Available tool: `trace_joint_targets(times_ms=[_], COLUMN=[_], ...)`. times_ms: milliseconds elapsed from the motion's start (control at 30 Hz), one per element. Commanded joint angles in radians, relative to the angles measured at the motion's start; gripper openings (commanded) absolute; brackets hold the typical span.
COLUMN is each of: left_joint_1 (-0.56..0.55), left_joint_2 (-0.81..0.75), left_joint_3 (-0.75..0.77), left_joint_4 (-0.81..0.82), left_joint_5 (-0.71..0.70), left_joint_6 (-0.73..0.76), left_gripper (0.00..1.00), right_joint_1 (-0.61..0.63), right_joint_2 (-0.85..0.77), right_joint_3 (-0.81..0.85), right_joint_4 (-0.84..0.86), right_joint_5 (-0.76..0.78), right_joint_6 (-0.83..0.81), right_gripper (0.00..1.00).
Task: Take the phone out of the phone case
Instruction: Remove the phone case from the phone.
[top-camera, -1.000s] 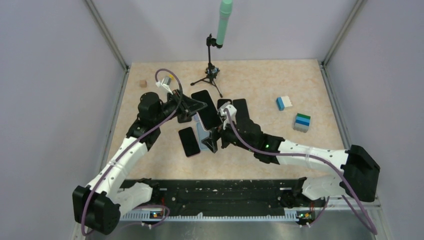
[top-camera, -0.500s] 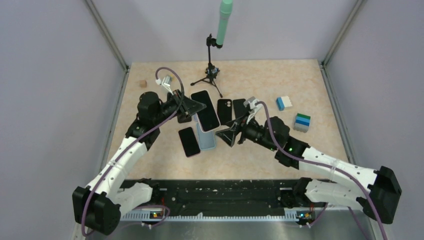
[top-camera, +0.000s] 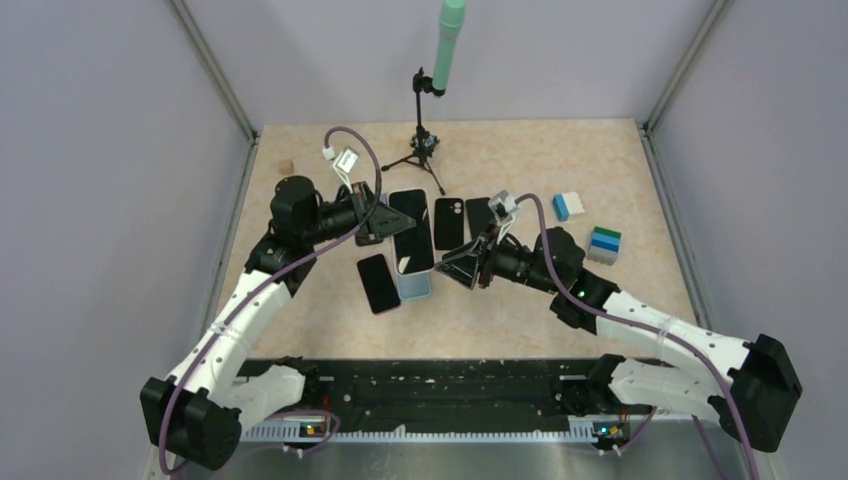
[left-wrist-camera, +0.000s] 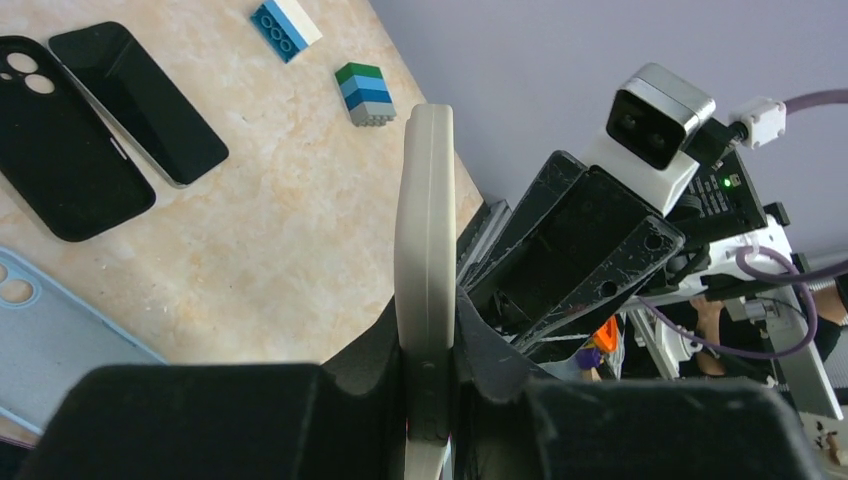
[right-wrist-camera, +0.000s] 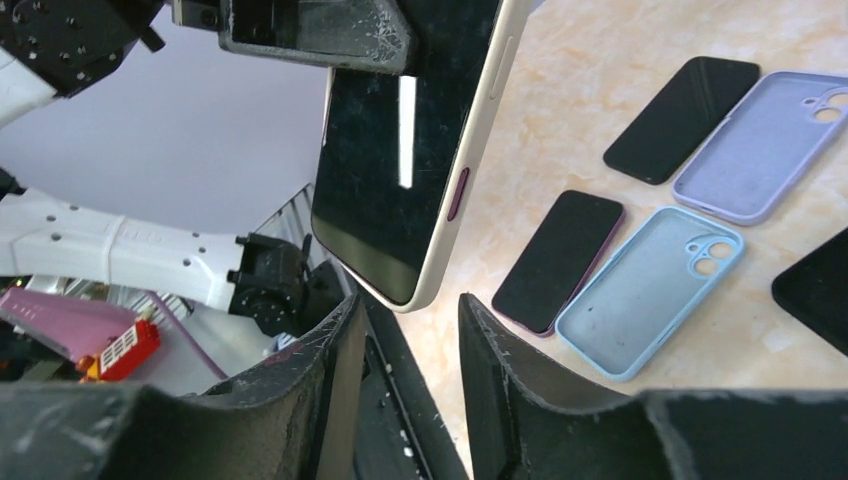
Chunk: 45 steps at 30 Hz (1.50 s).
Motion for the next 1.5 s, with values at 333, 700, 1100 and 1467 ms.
trace_joint_targets(times_ms=[333,700,1100,1467], left_joint_1=[0.003,0.003,0.003,0.003], left_joint_2=[-0.018,-0.016,0.001,-0.022], left_joint_3=[0.073,0.075,0.1,0.086], left_joint_4=[0.052,0.055,0.105,0.152], left_joint_5=[0.166,0.195,0.241,0.252], left_joint_6=[0.064,0.045,-0.106,-0.114], left_gripper=[0.0,0.0,0.0,0.0], right_joint_1=[-0.007,-0.007,-0.007,-0.007], right_joint_2=[0.048,0.079,0.124,0.145], right_joint_3=[0.028,0.018,0.031,0.026], right_joint_4=[0.06,0.078,-0.011,-0.029], right_joint_5=[-0.151,-0.158,-0.08,0.011], right_joint_6=[-0.027,-0.069,-0.196,-0.208], right_gripper=[0.27,0.15,0.11,0.12])
